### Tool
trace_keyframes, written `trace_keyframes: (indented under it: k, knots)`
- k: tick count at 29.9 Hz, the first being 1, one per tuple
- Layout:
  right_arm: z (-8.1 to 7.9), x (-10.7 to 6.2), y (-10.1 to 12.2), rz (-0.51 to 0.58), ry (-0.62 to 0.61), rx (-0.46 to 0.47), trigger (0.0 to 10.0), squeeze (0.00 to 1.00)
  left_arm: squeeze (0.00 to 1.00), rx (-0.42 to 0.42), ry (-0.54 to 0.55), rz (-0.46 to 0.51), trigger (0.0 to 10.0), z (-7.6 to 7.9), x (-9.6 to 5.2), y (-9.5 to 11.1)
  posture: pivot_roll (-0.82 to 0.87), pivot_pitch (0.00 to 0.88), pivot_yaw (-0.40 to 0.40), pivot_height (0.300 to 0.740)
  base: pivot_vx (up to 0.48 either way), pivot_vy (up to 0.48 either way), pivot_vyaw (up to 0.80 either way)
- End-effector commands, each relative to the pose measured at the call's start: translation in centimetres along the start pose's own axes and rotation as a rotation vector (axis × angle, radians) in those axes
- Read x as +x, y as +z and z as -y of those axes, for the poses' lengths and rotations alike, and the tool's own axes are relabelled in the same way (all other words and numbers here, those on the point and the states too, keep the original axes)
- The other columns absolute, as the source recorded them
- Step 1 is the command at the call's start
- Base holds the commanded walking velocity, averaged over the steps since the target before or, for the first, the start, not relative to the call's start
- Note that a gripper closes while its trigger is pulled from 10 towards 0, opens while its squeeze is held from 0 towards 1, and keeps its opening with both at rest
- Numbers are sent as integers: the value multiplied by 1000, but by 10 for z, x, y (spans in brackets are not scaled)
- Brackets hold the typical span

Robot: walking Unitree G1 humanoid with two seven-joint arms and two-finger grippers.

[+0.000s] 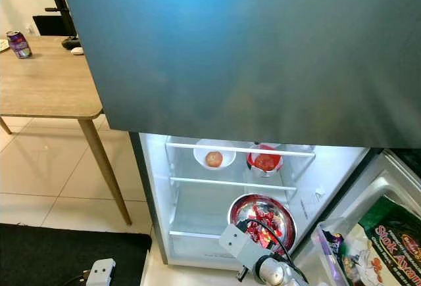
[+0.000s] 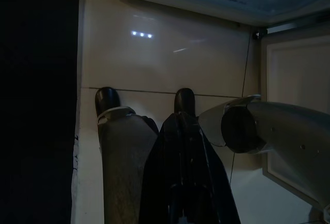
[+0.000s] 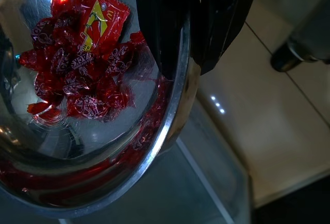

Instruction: Restocking fridge

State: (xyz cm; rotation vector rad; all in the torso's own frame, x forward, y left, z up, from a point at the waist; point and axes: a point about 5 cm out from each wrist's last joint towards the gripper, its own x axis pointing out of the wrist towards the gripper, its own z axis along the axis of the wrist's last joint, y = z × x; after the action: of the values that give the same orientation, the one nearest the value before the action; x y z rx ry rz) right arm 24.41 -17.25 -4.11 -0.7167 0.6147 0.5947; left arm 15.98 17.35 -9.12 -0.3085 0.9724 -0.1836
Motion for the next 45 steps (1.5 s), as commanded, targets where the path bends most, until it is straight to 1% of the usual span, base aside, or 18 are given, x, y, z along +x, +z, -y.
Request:
trace_keyframes:
  k: [1, 2, 5, 6, 10, 11, 12, 14, 15, 16, 18, 19, 25, 33, 38, 45]
  knots:
    - [1, 2, 8, 40, 6, -6, 10000, 0, 0, 13, -7, -5, 10000, 1, 0, -1, -102, 0, 17, 740, 0, 0, 0]
    - [-1, 5, 15, 59, 11, -14, 10000, 0, 0, 16, -11, 2, 10000, 2, 1, 1, -102, 0, 17, 740, 0, 0, 0]
    - [0, 6, 20, 70, 6, -29, 10000, 0, 0, 28, -19, 16, 10000, 3, 1, 4, -101, 0, 16, 740, 0, 0, 0]
    - [1, 8, 23, 66, -5, -49, 10000, 0, 0, 43, -32, 33, 10000, 5, 3, 10, -101, 0, 16, 740, 0, 0, 0]
    - [2, 9, 26, 66, -10, -60, 10000, 0, 0, 63, -49, 58, 10000, 8, 5, 18, -101, 0, 16, 740, 0, 0, 0]
    - [3, 9, 27, 61, -15, -66, 10000, 0, 0, 71, -59, 85, 10000, 10, 6, 26, -97, 0, 12, 740, 0, 0, 0]
    - [3, 9, 27, 61, -15, -66, 10000, 0, 0, 71, -59, 85, 10000, 10, 6, 26, -97, 0, 12, 740, 0, 0, 0]
    - [8, 11, 31, 61, -29, -63, 10000, 0, 0, 96, -79, 178, 10000, 16, 9, 52, -99, 0, 12, 740, 0, 0, 0]
    - [8, 11, 31, 61, -29, -63, 10000, 0, 0, 96, -79, 178, 10000, 16, 9, 52, -99, 0, 12, 740, 0, 0, 0]
    - [10, 11, 33, 63, -36, -60, 10000, 0, 0, 112, -83, 214, 10000, 17, 9, 62, -99, 0, 12, 740, 0, 0, 0]
    - [10, 11, 33, 63, -36, -60, 10000, 0, 0, 112, -83, 214, 10000, 17, 9, 62, -99, 0, 12, 740, 0, 0, 0]
    - [11, 12, 35, 65, -39, -60, 10000, 0, 0, 121, -86, 240, 10000, 19, 10, 70, -98, 0, 12, 740, 0, 0, 0]
    - [10, 14, 40, 73, -40, -69, 10000, 0, 0, 144, -108, 283, 10000, 23, 10, 84, -95, 0, 9, 740, 0, 0, 0]
    - [10, 14, 40, 67, -38, -80, 10000, 0, 0, 145, -115, 280, 10000, 25, 11, 84, -95, 0, 8, 740, 0, 0, 0]
    - [10, 13, 36, 52, -43, -83, 10000, 0, 0, 153, -122, 241, 10000, 25, 12, 76, -98, 0, 10, 740, 0, 0, 0]
    - [11, 12, 33, 35, -49, -80, 10000, 0, 0, 148, -134, 218, 10000, 26, 12, 69, -98, 0, 11, 740, 0, 0, 0]
